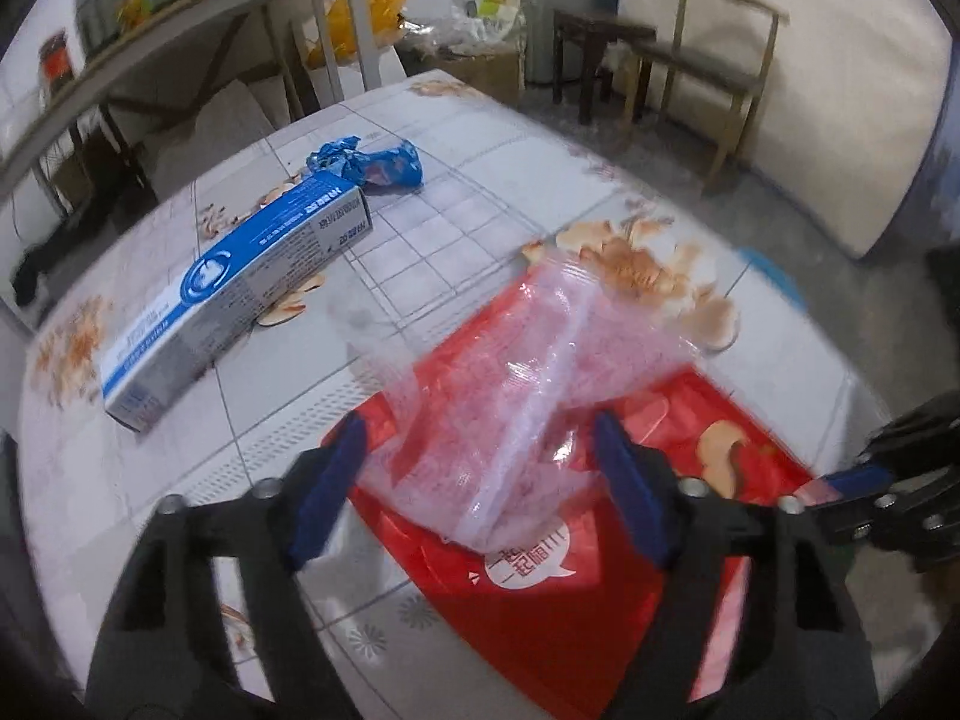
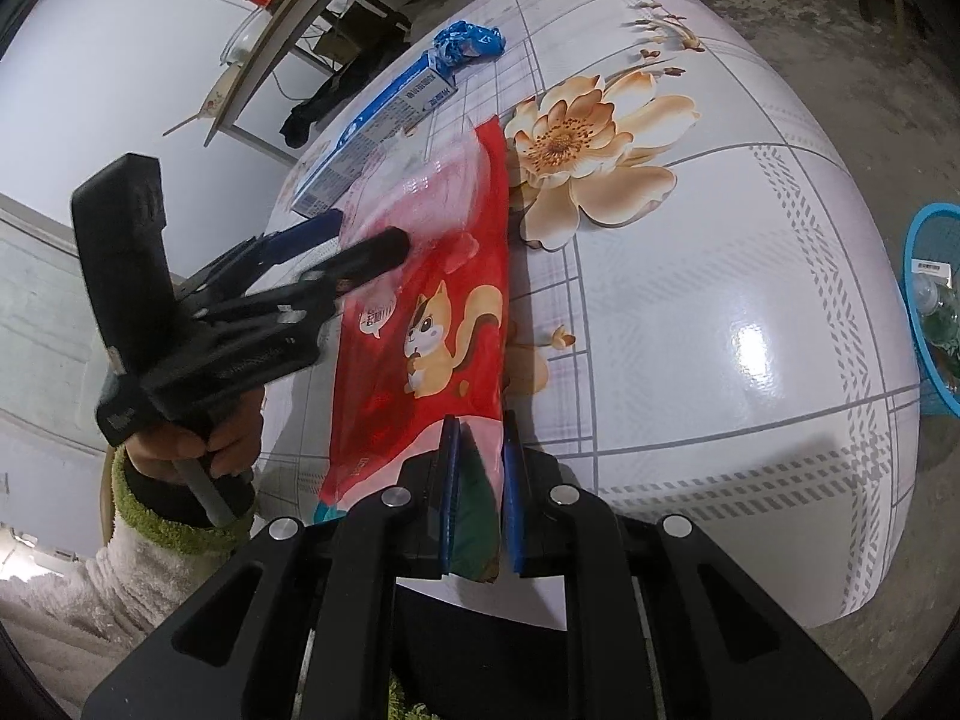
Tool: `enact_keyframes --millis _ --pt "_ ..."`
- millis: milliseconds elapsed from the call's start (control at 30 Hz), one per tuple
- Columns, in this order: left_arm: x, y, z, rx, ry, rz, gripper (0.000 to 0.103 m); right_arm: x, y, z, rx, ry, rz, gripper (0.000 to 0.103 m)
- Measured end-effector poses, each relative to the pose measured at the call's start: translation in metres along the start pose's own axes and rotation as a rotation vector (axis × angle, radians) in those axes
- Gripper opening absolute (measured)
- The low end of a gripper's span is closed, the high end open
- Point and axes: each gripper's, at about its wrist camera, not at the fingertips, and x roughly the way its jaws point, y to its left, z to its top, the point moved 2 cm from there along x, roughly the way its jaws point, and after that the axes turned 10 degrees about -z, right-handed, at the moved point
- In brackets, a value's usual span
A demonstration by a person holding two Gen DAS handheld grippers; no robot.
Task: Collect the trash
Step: 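Lift the clear bag with the left tool while the right tool lifts the red bag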
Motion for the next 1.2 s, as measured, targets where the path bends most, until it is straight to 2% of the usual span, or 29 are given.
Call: enact_keyframes --millis 100,200,300,467,533,867,1033,1200 --pt "0.005 -0.007 -0.001 0.025 0.012 -0.002 0.052 0.0 0.001 0.001 -0.004 0.001 0.0 0.014" --pt "0.007 -0.007 -0.002 -0.001 0.009 -0.005 0.045 0.0 0.0 0.0 0.002 0.001 0.002 0.013" --pt "0.006 -0.009 -0.005 -0.019 -0.007 -0.006 0.043 -0.002 -0.001 0.0 0.012 -0.004 0.007 0.014" --pt "0.005 -0.008 -0.012 -0.036 -0.045 -0.017 0.041 -0.003 -0.005 0.003 0.041 0.008 0.064 0.015" --pt "0.005 -0.008 -0.014 -0.035 -0.058 -0.023 0.04 0.0 -0.006 0.006 0.048 0.02 0.079 0.019" --pt "0.005 -0.007 -0.014 -0.039 -0.065 -0.029 0.039 0.028 0.004 0.021 0.089 0.068 0.195 0.02" --pt "0.005 -0.007 -0.014 -0.04 -0.065 -0.029 0.039 0.038 0.01 0.025 0.106 0.069 0.213 0.011" --pt "0.003 -0.011 -0.013 -0.039 -0.057 -0.01 0.037 0.041 0.01 0.023 0.121 0.054 0.213 0.007"
